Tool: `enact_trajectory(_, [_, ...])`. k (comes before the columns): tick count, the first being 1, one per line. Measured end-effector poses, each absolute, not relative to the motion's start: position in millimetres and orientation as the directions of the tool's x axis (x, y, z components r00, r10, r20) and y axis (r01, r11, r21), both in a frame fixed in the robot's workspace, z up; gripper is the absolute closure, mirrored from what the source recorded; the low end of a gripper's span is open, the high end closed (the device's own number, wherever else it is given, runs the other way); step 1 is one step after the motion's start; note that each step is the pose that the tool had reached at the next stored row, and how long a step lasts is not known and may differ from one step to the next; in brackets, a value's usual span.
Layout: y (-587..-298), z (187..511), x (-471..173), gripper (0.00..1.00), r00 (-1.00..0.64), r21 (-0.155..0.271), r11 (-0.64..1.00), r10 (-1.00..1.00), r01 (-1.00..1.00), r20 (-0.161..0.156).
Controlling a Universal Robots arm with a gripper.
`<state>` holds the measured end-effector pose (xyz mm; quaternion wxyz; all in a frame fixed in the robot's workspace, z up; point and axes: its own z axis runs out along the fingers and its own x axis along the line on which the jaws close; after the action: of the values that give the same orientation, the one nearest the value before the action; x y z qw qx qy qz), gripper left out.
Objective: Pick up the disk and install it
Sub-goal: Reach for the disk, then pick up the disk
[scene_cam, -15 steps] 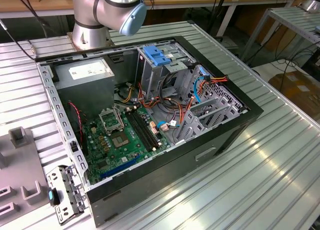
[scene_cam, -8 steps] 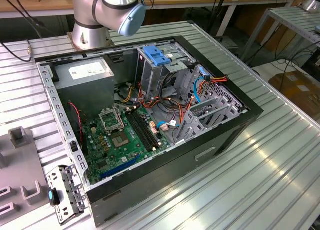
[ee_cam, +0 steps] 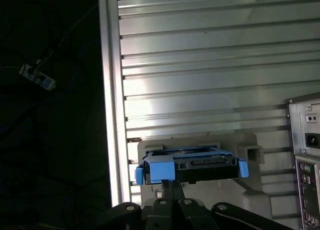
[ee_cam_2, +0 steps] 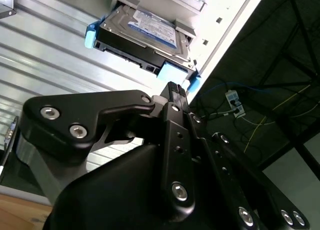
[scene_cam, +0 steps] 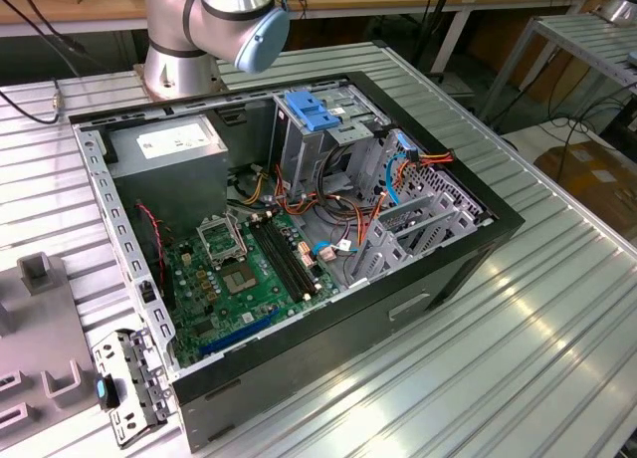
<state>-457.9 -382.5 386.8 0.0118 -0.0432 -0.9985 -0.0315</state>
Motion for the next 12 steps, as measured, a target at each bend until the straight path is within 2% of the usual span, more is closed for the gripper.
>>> enact_trajectory(12, [-382.5,386.8,-462.1,0.89,-0.996,0.062,0.994,0.086,0.087,0.026])
